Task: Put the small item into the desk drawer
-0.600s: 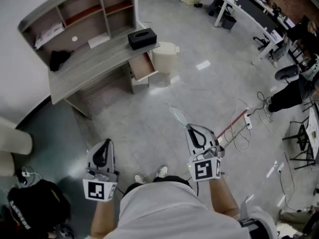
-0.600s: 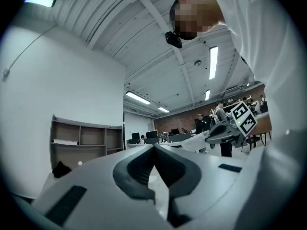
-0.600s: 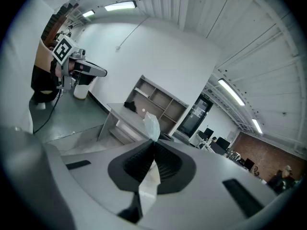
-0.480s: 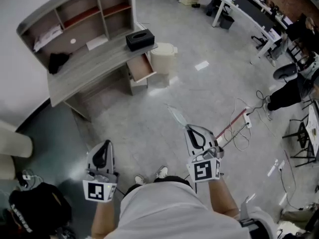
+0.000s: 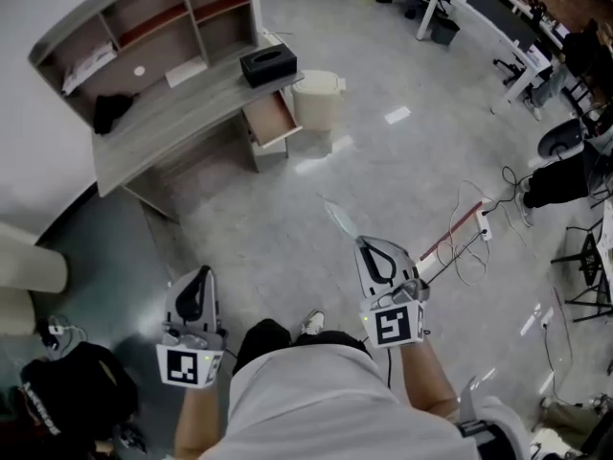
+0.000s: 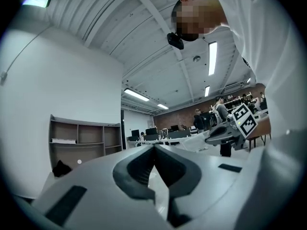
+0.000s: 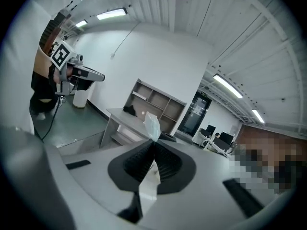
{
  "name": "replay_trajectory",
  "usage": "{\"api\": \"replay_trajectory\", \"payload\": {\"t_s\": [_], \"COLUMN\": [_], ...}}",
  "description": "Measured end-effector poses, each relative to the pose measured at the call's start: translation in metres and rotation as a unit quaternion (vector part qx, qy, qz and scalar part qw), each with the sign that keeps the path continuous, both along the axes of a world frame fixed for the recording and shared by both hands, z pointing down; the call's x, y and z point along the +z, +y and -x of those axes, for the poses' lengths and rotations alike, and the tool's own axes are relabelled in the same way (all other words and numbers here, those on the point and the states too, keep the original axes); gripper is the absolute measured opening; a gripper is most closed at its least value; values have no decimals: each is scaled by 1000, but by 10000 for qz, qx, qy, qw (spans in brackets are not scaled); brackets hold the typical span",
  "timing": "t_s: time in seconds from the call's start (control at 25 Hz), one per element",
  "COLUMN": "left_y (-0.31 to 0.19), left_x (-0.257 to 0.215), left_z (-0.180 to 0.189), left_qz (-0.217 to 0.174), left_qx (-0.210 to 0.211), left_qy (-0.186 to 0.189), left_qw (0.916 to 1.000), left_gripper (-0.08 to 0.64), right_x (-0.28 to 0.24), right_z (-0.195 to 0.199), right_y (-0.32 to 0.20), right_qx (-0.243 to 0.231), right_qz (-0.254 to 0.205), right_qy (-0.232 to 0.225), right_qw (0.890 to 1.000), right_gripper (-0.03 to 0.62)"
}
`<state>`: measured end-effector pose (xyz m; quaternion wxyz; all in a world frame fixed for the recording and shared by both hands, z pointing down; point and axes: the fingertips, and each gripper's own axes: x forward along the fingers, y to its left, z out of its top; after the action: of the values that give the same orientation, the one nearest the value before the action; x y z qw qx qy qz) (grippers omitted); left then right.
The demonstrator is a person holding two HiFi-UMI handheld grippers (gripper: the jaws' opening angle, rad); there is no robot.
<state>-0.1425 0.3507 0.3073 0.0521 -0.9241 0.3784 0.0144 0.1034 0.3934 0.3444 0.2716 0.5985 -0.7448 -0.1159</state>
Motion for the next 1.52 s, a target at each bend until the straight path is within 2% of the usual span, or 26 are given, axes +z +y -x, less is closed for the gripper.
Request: {"api": "replay_trajectory", "payload": {"t_s": [0.2,0.48,0.64,0.92,1.12,1.32,1.52], "left_y": [-1,-47,-95,-229,-309,-345,-358], "left_x": [13,28,42,19,29,42,36], "left_z": [-8,-35,-55,-80,-95,-120,-148], "left_qz": [218,298,453,267,363,631,599], "left_qx": [-85,113,270,575,860,1215,1446], "left_qy": [-66,-14,227,473,588,636,633], "left_qw": [9997,9995,9984,9969,9939,9885,9856], "left_gripper": [17,17,17,17,17,17,17], "right_x": [15,28,34,-1,-10,-18,-18], "right_z": [-13,-25,-42,-57,-59,-64,-83], "right_y": [-1,-33,-67,-179,-235,-258,-275], "right_qx": [-26,10,179,349,563,833,938], "right_qz": [167,361,495,415,584,567,524], "right_qy": [-128,-90,14,395,636,632,562], "right_qw": [9998,9993,9986,9977,9947,9929,9926], "right_gripper": [25,25,25,25,25,25,25]}}
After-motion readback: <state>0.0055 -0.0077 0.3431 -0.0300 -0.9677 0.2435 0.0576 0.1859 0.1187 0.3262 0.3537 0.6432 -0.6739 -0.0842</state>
